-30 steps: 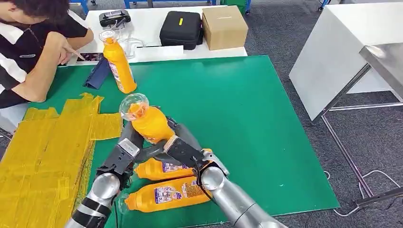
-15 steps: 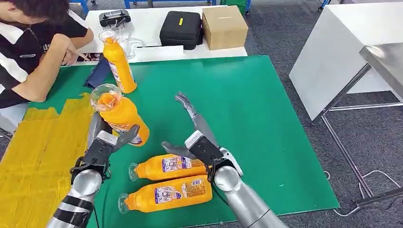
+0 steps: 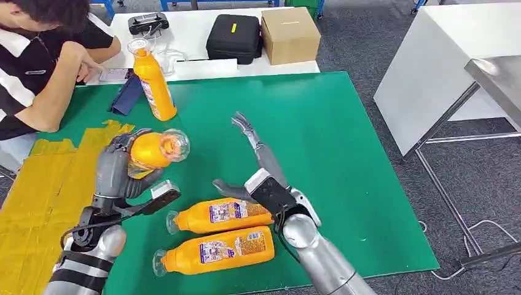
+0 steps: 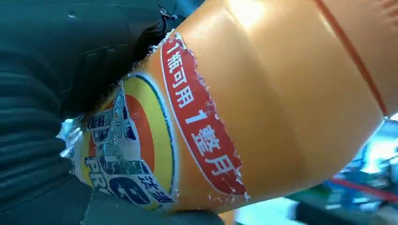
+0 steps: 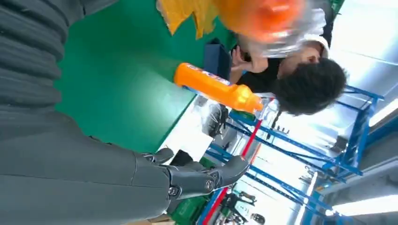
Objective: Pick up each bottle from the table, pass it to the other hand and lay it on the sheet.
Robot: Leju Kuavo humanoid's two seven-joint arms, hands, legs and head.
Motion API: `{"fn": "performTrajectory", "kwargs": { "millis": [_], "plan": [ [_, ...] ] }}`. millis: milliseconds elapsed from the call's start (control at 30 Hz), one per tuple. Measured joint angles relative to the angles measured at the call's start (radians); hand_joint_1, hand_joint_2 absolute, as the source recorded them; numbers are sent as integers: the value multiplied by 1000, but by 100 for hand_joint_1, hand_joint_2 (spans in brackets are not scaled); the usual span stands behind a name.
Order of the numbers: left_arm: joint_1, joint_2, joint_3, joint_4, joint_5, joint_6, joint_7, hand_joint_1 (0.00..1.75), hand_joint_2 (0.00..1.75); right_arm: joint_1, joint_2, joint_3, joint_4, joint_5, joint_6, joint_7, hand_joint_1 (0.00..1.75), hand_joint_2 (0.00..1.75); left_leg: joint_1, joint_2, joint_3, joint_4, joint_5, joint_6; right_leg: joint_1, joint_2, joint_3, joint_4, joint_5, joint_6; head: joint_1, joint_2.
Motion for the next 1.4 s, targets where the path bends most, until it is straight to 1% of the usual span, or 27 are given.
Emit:
{"fn": "performTrajectory", "kwargs": {
  "millis": [67, 200, 267, 333, 533, 633, 767, 800, 833, 967, 1100, 1333, 1400],
  "plan": [
    [-18, 23, 0, 55, -98, 17, 38, 175, 175, 0, 0, 0, -13, 0, 0, 0, 0, 175, 0, 1, 0, 0, 0, 0, 0, 0, 0, 0, 0, 0, 0, 0],
    [-37, 50, 0, 111, -131, 29, 59, 175, 175, 0, -2, 0, -22, 0, 0, 2, 0, 175, 0, 1, 0, 0, 0, 0, 0, 0, -1, 0, 0, 0, 0, 0],
    [-51, 67, -3, 144, -250, 24, 120, 175, 175, 0, -3, 1, -28, -2, 0, 2, 0, 175, 0, 1, 0, 0, 0, 0, 0, 0, -1, 0, 0, 0, 0, 0],
    [-83, 89, -13, 218, -325, 17, 154, 175, 175, -1, -5, 1, -37, -4, 3, 2, 0, 175, 0, 2, 0, 0, 0, 0, 0, 1, -1, 0, 0, 0, 0, 0],
    [-218, 133, -45, 478, -343, -66, 197, 175, 175, -6, -8, 10, -63, -9, 8, 0, 0, 175, 0, 1, 0, 0, 2, -2, 0, 1, -1, 1, 1, 0, 0, 0],
    [-290, 136, -62, 600, -344, -99, 239, 175, 175, -13, -8, 19, -68, -10, 8, -1, 0, 175, 1, 1, -1, 0, 2, -2, 0, 1, -1, 1, 1, 0, 0, 0],
    [-354, 137, -84, 714, -344, -108, 310, 175, 175, -18, -7, 28, -69, -12, 8, -1, 0, 175, 0, 1, -1, 0, 2, -2, 0, 1, -1, 1, 1, 0, 0, 0],
    [-365, 137, -92, 739, -344, -109, 324, 154, 175, -19, -7, 29, -69, -12, 8, -1, 0, 175, 0, 1, -1, 0, 2, -2, 0, 1, -1, 1, 1, 0, 0, 0],
    [-372, 137, -96, 756, -344, -109, 334, 2, 175, -19, -7, 30, -69, -12, 10, -1, 0, 175, 0, 1, -1, 0, 2, -2, 0, 1, -1, 1, 1, 0, 0, 0],
    [-394, 137, -113, 811, -344, -103, 376, 0, 175, -19, -7, 35, -69, -12, 12, -1, 0, 175, 0, 1, -1, 0, 2, -2, 0, 1, -1, 1, 1, 0, 0, 0],
    [-396, 137, -123, 835, -335, -81, 377, 0, 175, -18, -7, 43, -69, -12, 16, -1, 0, 175, 0, 1, -1, 0, 2, -2, 0, 1, -1, 1, 0, 0, 0, 0],
    [-396, 132, -124, 858, -315, -76, 350, 0, 175, -18, -8, 45, -69, -2, 17, 0, 0, 175, 0, 1, -1, 0, 2, -2, 0, 1, -1, 1, 1, 0, 0, 0],
    [-396, 129, -121, 864, -302, -76, 325, 0, 175, -18, -8, 45, -68, 5, 17, 2, 0, 175, 0, 1, -1, 0, 2, -2, 0, 1, -1, 1, 1, 0, 0, 0]
  ]
}}
